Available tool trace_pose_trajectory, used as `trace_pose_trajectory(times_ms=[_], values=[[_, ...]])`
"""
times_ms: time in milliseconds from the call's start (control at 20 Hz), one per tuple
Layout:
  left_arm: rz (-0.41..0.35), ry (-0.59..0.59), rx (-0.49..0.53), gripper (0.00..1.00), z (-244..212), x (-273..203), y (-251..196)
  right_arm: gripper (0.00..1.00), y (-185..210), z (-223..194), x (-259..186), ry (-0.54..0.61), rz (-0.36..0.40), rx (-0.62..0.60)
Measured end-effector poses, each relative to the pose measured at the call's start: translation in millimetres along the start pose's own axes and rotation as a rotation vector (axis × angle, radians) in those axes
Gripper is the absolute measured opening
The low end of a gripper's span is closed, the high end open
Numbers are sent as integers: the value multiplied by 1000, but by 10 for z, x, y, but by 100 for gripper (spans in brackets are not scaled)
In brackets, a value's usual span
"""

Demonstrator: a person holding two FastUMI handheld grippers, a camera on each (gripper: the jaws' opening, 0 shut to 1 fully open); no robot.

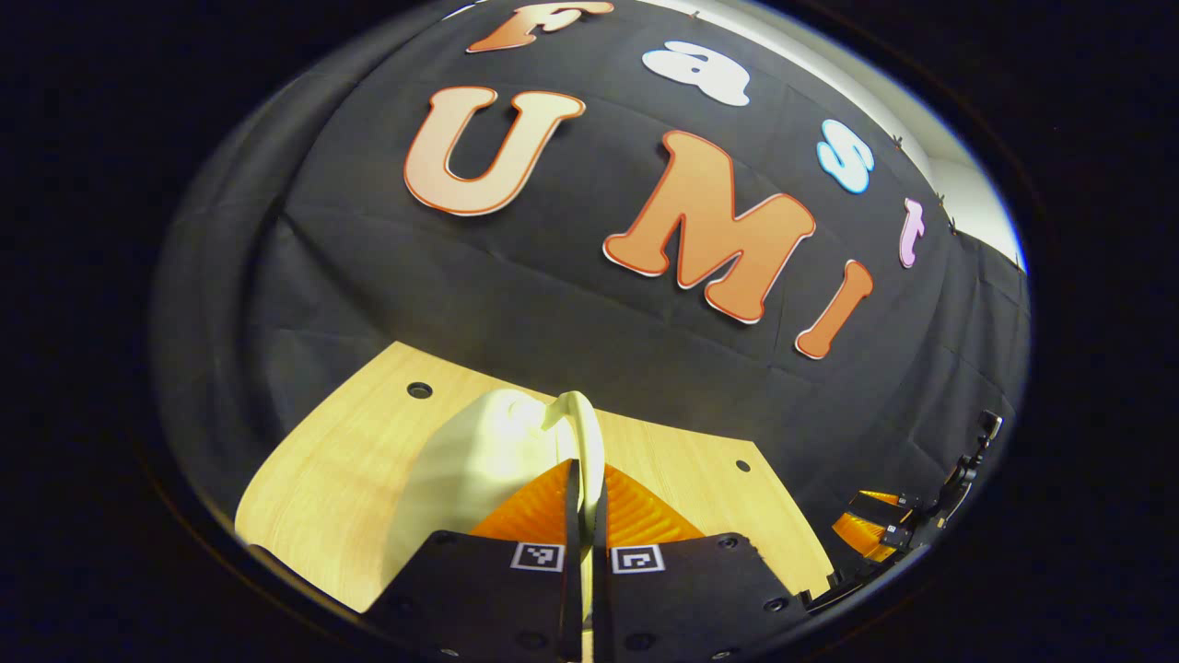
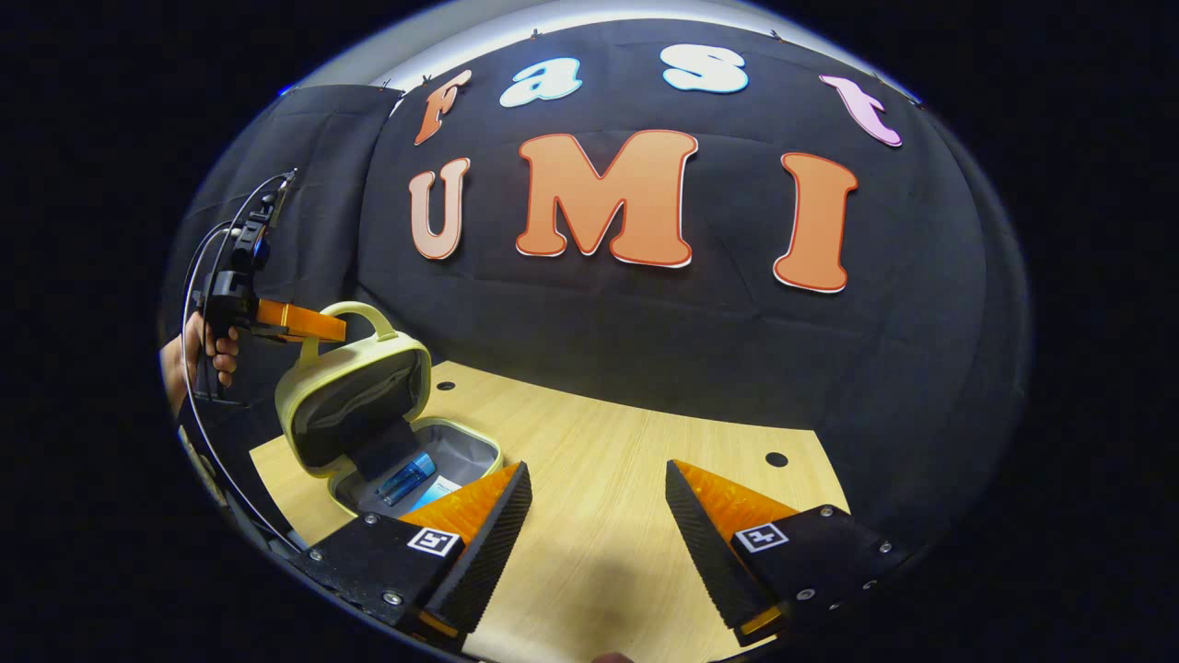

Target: First open the suitcase, pack the skin care products into it, and then close the suitcase.

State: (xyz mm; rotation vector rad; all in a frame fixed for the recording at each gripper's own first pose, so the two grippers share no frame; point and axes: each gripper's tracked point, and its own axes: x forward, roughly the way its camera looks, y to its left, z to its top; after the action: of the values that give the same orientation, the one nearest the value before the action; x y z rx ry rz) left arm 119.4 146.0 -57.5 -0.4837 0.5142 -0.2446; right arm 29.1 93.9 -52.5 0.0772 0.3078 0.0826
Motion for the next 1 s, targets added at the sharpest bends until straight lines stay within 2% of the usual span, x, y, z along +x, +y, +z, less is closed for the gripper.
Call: trace_pose_trajectory(times_ms=[200,300,500,650,750,800,850,950,1000], values=[[-31,62,36,5,-429,259,-447,93,-221,-81,-87,5,-4,33],[-23,102,72,5,-636,418,-600,93,-299,-101,-110,4,-5,41],[17,185,201,5,-1083,631,-804,93,-434,-112,-175,-9,-8,32],[36,278,319,11,-1554,809,-916,93,-445,-160,-206,-2,10,49],[59,333,382,11,-1824,890,-925,93,-471,-189,-226,2,13,56],[54,356,390,11,-1936,928,-956,93,-493,-210,-231,4,10,52],[49,377,388,21,-2032,956,-988,93,-508,-214,-241,4,10,49],[-19,423,324,30,-2206,948,-1181,93,-533,-237,-271,8,12,55],[-42,441,293,29,-2295,926,-1285,93,-543,-228,-281,8,15,64]])
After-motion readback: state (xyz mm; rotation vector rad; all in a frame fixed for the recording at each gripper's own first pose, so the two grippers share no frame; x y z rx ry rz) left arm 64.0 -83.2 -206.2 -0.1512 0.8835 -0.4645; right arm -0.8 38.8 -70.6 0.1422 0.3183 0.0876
